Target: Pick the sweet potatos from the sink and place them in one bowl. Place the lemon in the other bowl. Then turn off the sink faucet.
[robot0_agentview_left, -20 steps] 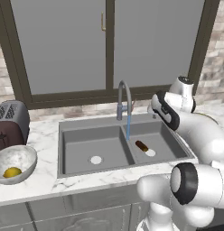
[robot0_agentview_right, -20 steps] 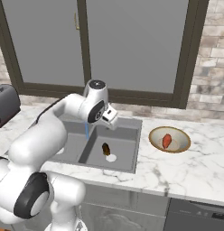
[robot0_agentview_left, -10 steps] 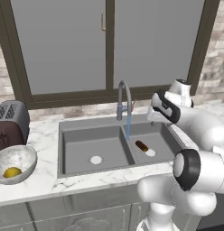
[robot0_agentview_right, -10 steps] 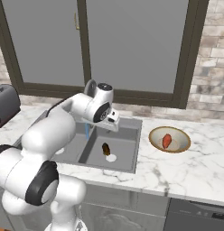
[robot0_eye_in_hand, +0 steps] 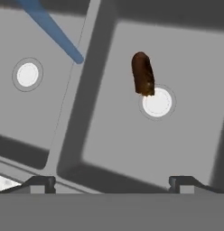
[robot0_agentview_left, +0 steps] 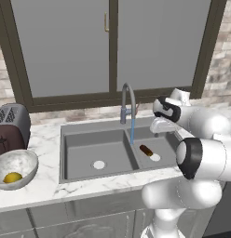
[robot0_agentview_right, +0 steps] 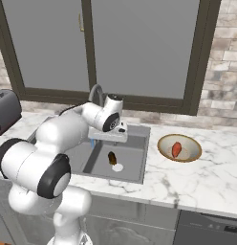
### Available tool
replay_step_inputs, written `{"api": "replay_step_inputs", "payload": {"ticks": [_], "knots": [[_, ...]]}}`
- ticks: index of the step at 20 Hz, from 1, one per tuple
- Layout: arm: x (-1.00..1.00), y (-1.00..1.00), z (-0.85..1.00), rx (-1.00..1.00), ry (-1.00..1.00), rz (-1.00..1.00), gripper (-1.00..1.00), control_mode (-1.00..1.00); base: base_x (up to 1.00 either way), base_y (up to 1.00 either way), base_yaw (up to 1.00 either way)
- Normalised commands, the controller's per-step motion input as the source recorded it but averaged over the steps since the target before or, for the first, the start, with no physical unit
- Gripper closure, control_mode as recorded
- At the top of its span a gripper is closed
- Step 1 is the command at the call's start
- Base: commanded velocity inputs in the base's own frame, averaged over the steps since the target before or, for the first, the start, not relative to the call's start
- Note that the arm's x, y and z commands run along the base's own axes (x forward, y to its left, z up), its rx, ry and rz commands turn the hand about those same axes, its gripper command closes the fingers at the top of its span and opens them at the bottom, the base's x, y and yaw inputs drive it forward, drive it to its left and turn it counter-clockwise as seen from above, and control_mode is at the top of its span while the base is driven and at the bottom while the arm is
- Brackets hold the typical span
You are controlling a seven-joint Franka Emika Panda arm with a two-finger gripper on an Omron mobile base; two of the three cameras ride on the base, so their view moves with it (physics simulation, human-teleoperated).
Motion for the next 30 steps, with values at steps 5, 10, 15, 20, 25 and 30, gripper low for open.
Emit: {"api": "replay_step_inputs", "payload": {"ticks": [5, 10, 15, 20, 25, 30], "knots": [[0.23, 0.00, -0.55, -0.03, 0.01, 0.22, -1.00, -1.00, 0.00, 0.00, 0.00], [0.11, 0.05, -0.52, -0.03, -0.06, 0.11, -1.00, -1.00, 0.00, 0.00, 0.00], [0.00, 0.22, -0.34, -0.01, -0.18, 0.00, -1.00, -1.00, 0.00, 0.00, 0.00], [0.00, 0.22, -0.33, -0.03, -0.21, -0.01, -1.00, -1.00, 0.00, 0.00, 0.00], [0.14, 0.01, -0.31, -0.04, -0.19, 0.00, -1.00, -1.00, 0.00, 0.00, 0.00], [0.20, 0.00, -0.28, -0.04, -0.14, 0.00, -1.00, -1.00, 0.00, 0.00, 0.00]]}}
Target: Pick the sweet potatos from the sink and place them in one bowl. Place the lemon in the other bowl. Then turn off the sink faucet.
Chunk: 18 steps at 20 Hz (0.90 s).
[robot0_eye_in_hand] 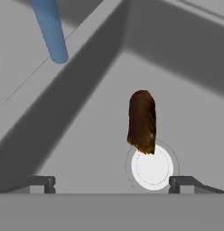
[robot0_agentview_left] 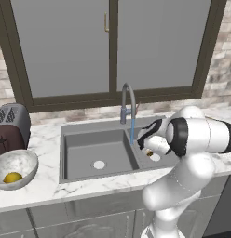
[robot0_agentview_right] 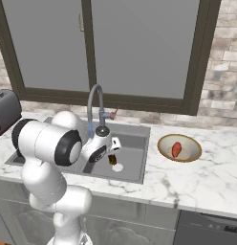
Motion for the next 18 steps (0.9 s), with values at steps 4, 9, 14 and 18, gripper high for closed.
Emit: {"api": "replay_step_inputs", "payload": {"ticks": [4, 9, 14, 18], "knots": [[0.29, 0.00, -0.19, -0.01, -0.06, 0.00, -1.00, -1.00, 0.00, 0.00, 0.00], [0.32, 0.00, -0.15, 0.00, -0.02, 0.00, -1.00, -1.00, 0.00, 0.00, 0.00], [0.24, -0.06, -0.21, 0.00, 0.00, 0.00, -1.00, -1.00, 0.00, 0.00, 0.00], [0.27, -0.15, -0.24, 0.00, 0.00, 0.00, -1.00, -1.00, 0.00, 0.00, 0.00]]}}
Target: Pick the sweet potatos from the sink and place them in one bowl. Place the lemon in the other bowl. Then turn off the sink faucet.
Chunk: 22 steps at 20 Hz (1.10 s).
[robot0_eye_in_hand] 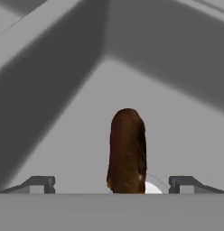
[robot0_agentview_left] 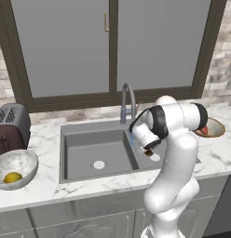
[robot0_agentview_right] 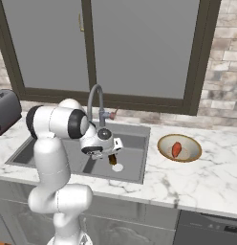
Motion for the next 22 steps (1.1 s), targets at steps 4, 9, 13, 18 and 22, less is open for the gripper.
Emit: {"api": "replay_step_inputs", "payload": {"ticks": [4, 9, 13, 18, 22], "knots": [[0.29, -0.16, -0.21, 0.00, 0.00, 0.00, -1.00, -1.00, 0.00, 0.00, 0.00], [0.15, -0.03, -0.38, 0.00, 0.00, 0.00, -1.00, -1.00, 0.00, 0.00, 0.00], [0.21, 0.00, -0.34, 0.00, 0.00, 0.00, -1.00, -1.00, 0.00, 0.00, 0.00], [0.26, 0.00, -0.25, 0.00, 0.00, 0.00, -1.00, -1.00, 0.00, 0.00, 0.00], [0.23, 0.00, -0.22, 0.00, 0.00, 0.00, -1.00, -1.00, 0.00, 0.00, 0.00]]}}
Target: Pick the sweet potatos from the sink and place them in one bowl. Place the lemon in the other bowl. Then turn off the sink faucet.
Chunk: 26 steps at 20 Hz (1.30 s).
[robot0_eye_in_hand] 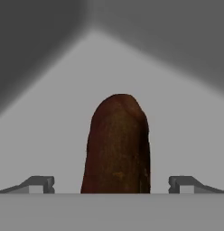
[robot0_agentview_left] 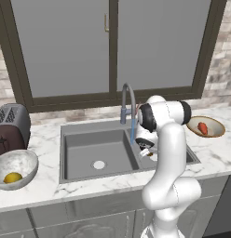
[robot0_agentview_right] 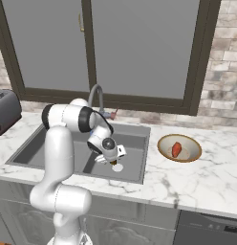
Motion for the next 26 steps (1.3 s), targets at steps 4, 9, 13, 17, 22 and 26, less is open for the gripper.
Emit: {"api": "replay_step_inputs", "payload": {"ticks": [4, 9, 13, 17, 22, 26], "knots": [[0.31, 0.00, -0.22, 0.00, 0.00, 0.00, 1.00, -1.00, 0.00, 0.00, 0.00], [0.19, -0.16, -0.18, 0.00, 0.00, 0.00, 1.00, -1.00, 0.00, 0.00, 0.00], [0.00, -0.55, 0.00, 0.05, -0.03, 0.00, 1.00, -1.00, 0.00, 0.00, 0.00], [0.00, -0.49, 0.01, 0.09, -0.02, 0.00, 1.00, -1.00, 0.00, 0.00, 0.00], [0.00, -0.30, 0.06, 0.09, 0.00, 0.00, 1.00, -1.00, 0.00, 0.00, 0.00], [-0.03, -0.05, 0.34, 0.07, -0.04, 0.00, 1.00, -1.00, 0.00, 0.00, 0.00]]}}
